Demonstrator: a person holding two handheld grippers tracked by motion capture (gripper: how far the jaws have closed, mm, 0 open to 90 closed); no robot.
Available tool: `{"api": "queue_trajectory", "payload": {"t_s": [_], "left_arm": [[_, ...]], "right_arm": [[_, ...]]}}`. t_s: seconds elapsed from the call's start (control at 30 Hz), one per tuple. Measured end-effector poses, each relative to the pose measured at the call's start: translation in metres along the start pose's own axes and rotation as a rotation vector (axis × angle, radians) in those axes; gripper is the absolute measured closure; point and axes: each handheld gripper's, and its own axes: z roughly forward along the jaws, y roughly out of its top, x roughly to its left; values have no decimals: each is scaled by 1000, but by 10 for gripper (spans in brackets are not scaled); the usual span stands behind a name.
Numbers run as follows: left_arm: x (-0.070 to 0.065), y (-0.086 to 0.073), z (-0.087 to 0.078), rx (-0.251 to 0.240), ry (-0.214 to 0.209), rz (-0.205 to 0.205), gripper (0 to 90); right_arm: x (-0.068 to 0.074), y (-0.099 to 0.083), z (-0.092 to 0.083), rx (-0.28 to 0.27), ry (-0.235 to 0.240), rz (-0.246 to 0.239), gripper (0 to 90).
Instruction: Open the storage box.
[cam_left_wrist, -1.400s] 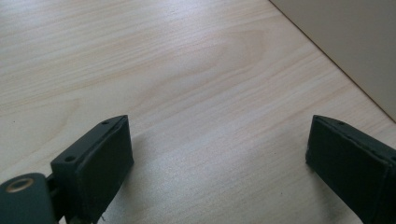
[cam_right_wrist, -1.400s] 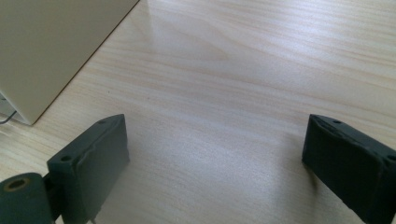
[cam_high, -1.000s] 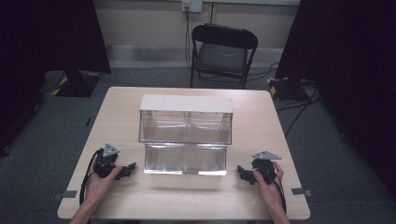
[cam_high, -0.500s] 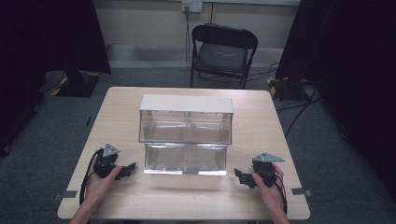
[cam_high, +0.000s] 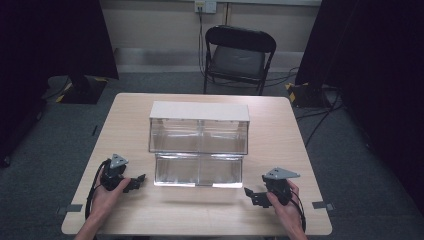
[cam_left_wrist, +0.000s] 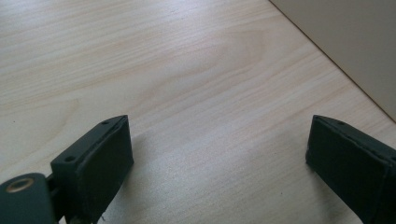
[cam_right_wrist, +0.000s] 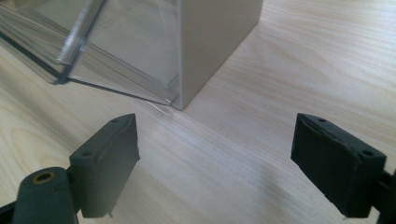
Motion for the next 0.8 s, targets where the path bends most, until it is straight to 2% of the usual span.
{"api": "queue_trajectory", "payload": {"t_s": [0.33, 0.8], "left_arm": [[0, 0, 0, -1, 1, 0, 67], [0, 0, 0, 0, 1, 1, 67]], "right_arm": [[15, 6, 2, -20, 56, -14, 169], [30, 14, 16, -32, 91, -12, 170]]}}
